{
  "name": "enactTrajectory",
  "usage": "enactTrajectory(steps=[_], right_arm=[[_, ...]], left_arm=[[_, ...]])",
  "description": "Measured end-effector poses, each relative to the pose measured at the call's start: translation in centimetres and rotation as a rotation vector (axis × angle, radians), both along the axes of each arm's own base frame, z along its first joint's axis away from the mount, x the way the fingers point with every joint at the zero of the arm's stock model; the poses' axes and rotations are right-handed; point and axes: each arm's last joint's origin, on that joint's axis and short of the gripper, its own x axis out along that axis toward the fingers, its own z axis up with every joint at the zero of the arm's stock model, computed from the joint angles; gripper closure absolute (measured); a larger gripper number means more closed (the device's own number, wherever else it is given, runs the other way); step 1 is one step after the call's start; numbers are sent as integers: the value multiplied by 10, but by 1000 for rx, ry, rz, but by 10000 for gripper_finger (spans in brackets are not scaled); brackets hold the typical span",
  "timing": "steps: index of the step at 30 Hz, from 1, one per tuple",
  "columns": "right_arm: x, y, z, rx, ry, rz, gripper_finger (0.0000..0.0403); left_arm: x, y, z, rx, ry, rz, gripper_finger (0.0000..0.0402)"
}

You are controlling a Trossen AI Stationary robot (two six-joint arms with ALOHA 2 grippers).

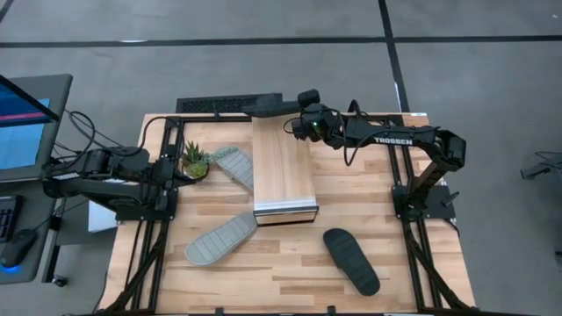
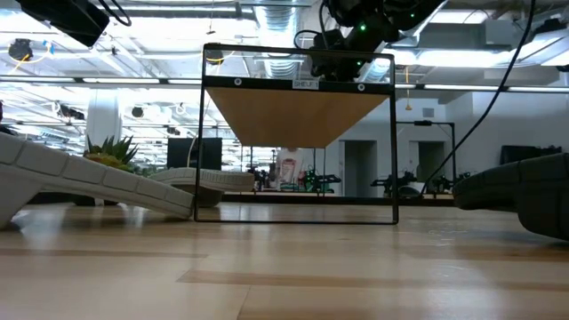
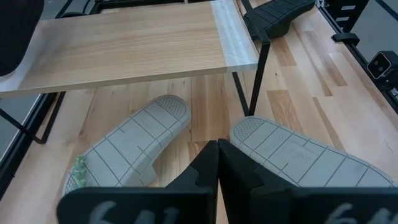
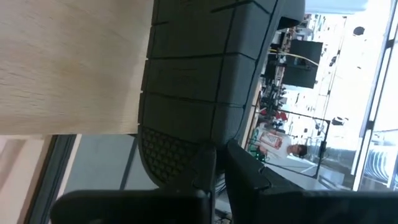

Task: Pick and place slides into the shelf
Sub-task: Put the top black slide on the shelf

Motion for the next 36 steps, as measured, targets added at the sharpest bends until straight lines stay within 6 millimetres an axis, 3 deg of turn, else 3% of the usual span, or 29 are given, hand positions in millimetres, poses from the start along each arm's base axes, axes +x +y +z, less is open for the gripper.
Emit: enactTrajectory(steps=[17,36], right_arm=[[2,5,0,19,-20,29,353],[0,5,-4,78,-54,-13,351]], left_arm=[[0,0,0,0,0,0,401],[0,0,0,0,0,0,401]])
